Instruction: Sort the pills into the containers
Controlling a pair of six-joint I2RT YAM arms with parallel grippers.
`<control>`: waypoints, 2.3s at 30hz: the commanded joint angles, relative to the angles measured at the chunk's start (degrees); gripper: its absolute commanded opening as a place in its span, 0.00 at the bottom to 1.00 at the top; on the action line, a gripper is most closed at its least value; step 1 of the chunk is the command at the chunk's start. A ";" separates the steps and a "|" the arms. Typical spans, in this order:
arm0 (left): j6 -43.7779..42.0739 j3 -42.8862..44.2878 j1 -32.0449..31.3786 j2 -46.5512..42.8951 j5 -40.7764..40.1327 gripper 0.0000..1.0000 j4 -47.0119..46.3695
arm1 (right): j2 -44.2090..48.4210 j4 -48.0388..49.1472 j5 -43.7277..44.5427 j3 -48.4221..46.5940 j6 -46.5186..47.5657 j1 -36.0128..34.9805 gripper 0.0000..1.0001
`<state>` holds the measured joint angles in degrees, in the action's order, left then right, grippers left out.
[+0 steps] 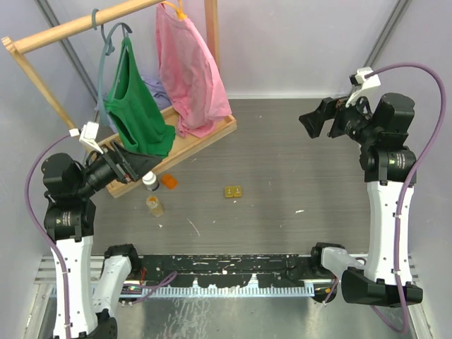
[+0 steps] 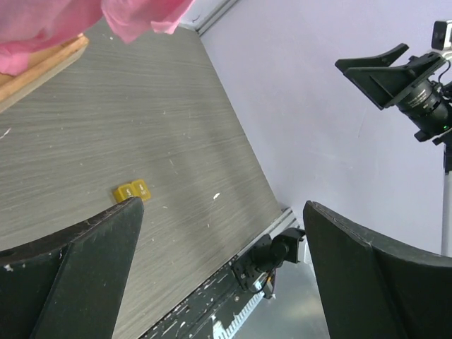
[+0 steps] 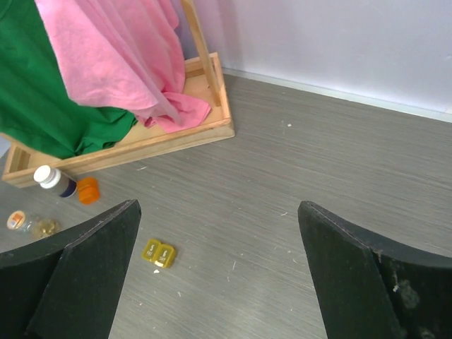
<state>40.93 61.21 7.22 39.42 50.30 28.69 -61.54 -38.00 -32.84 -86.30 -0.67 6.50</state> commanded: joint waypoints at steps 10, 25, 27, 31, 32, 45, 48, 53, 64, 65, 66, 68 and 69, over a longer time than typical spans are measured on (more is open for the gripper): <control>19.21 -15.12 -1.81 -2.76 6.19 0.98 -27.15 | 0.51 9.27 -18.05 9.32 -1.35 0.18 1.00; -9.92 -9.68 -37.86 3.02 -42.89 0.98 5.46 | -0.42 11.46 -37.29 27.04 20.76 -0.23 1.00; -10.65 -10.11 -38.94 4.73 -49.24 0.98 7.07 | -0.38 11.41 -36.86 29.63 23.09 -0.22 1.00; -11.22 -13.67 -38.93 6.00 -55.20 0.98 6.20 | -0.28 12.38 -36.57 34.17 26.81 -0.24 1.00; -11.14 -14.49 -38.91 6.02 -56.28 0.98 5.85 | -0.36 13.08 -36.55 35.32 27.15 -0.26 1.00; -9.43 -17.28 -29.44 11.14 -58.15 0.98 6.35 | -2.65 8.99 -34.49 36.92 33.53 -0.51 1.00; -8.97 -17.77 -27.66 12.44 -58.98 0.98 5.41 | -2.74 8.63 -34.18 36.83 33.80 -0.77 1.00; -9.40 -18.00 -26.96 14.15 -64.07 0.98 3.99 | -3.15 8.49 -33.87 36.75 34.01 -1.23 1.00; -12.20 -19.01 -25.72 17.46 -68.98 1.00 -2.79 | -3.58 8.37 -33.43 36.74 34.12 -1.47 1.00; -12.39 -19.07 -25.73 17.51 -68.78 1.00 -3.10 | -3.63 8.36 -33.43 36.77 34.15 -1.47 1.00; -12.59 -19.17 -25.68 17.71 -68.73 1.00 -3.37 | -3.71 8.38 -33.39 36.76 34.15 -1.45 1.00; -12.78 -19.29 -25.63 18.08 -68.51 1.00 -3.55 | -3.79 8.25 -33.37 36.70 34.21 -1.51 1.00; -12.80 -19.36 -25.67 18.38 -68.27 1.00 -3.53 | -3.77 8.29 -33.35 36.68 34.20 -1.45 1.00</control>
<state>29.21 41.91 -18.70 57.39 -16.62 29.34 -65.10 -30.06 -65.80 -47.57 32.71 5.32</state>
